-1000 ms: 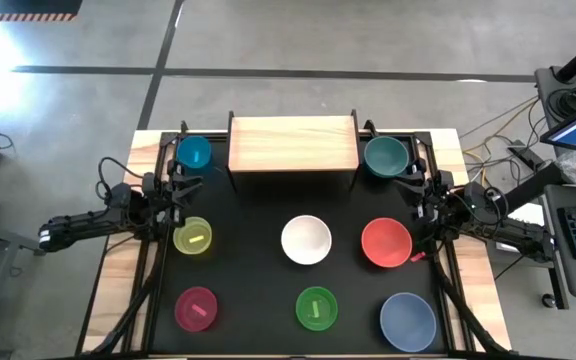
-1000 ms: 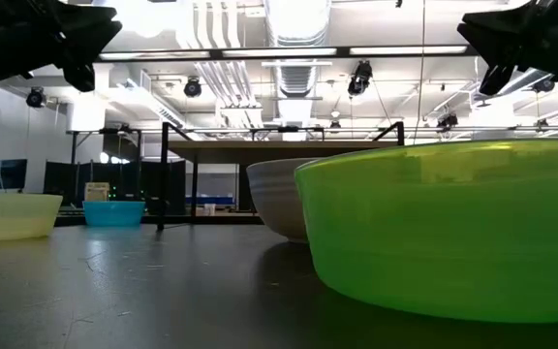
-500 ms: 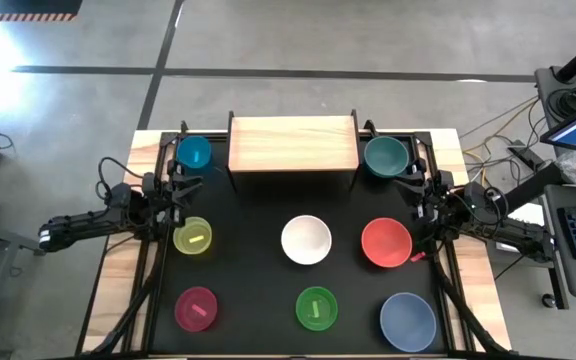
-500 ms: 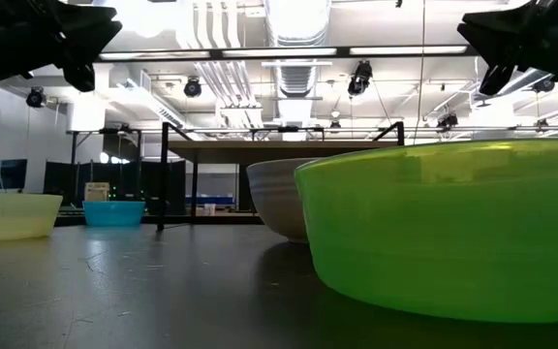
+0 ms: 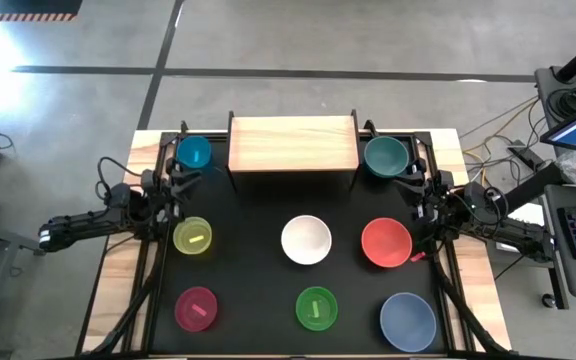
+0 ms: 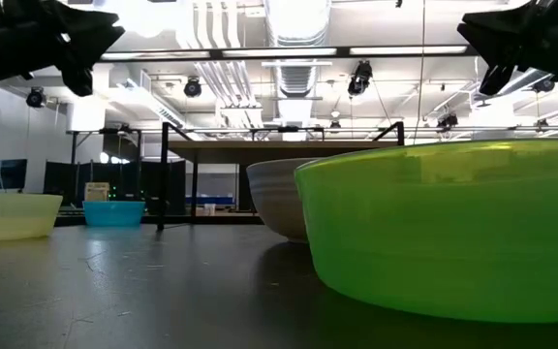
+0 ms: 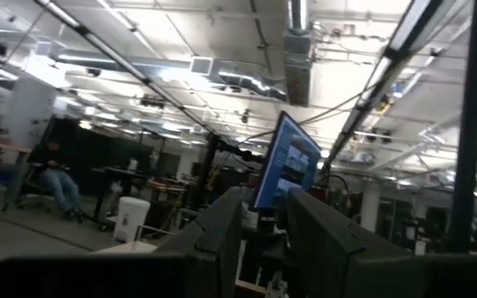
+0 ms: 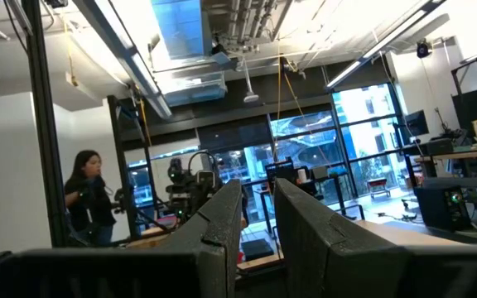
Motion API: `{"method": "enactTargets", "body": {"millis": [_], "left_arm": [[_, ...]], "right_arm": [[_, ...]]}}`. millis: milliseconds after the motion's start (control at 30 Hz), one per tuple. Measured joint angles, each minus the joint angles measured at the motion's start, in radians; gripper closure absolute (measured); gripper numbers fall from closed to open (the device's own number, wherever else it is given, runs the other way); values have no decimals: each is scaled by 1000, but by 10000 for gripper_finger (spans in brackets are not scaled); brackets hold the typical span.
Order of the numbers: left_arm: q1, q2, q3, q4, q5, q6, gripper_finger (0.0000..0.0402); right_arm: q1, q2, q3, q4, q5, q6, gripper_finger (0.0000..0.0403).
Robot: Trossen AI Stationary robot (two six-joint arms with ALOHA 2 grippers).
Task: Place and stack bowls onto a shelf
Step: Put the small blue bowl on the shelf
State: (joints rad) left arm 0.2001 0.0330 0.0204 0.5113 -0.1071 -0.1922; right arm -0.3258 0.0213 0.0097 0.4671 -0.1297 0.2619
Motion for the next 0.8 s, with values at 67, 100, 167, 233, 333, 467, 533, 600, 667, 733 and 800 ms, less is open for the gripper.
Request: {"method": "enactTargets", "body": {"millis": [67, 100, 167, 233, 333, 467, 533, 600, 667, 733, 800], "left_arm": [[0, 0, 0, -3, -5, 0, 318], [0, 0, 0, -4, -6, -1, 318], [0, 0, 0, -8, -6, 2, 318], [0, 0, 0, -29, -13, 15, 318], [0, 11, 0, -34, -17, -9, 318], [0, 50, 72, -127, -18, -25, 318], [0, 85, 144, -220, -39, -9, 318], [0, 126, 236, -358, -89, 8, 318], [0, 169, 339, -534, -161, 10, 318], [0, 216, 431, -718, -240, 10, 318], [0, 265, 501, -880, -331, -11, 318]], "right_arm": [[0, 0, 0, 0, 0, 0, 337], [0, 0, 0, 0, 0, 0, 337], [0, 0, 0, 0, 0, 0, 337], [0, 0, 0, 0, 0, 0, 337], [0, 0, 0, 0, 0, 0, 337], [0, 0, 0, 0, 0, 0, 337], [0, 0, 0, 0, 0, 0, 337], [0, 0, 0, 0, 0, 0, 337], [0, 0, 0, 0, 0, 0, 337], [0, 0, 0, 0, 0, 0, 337], [0, 0, 0, 0, 0, 0, 337]]}}
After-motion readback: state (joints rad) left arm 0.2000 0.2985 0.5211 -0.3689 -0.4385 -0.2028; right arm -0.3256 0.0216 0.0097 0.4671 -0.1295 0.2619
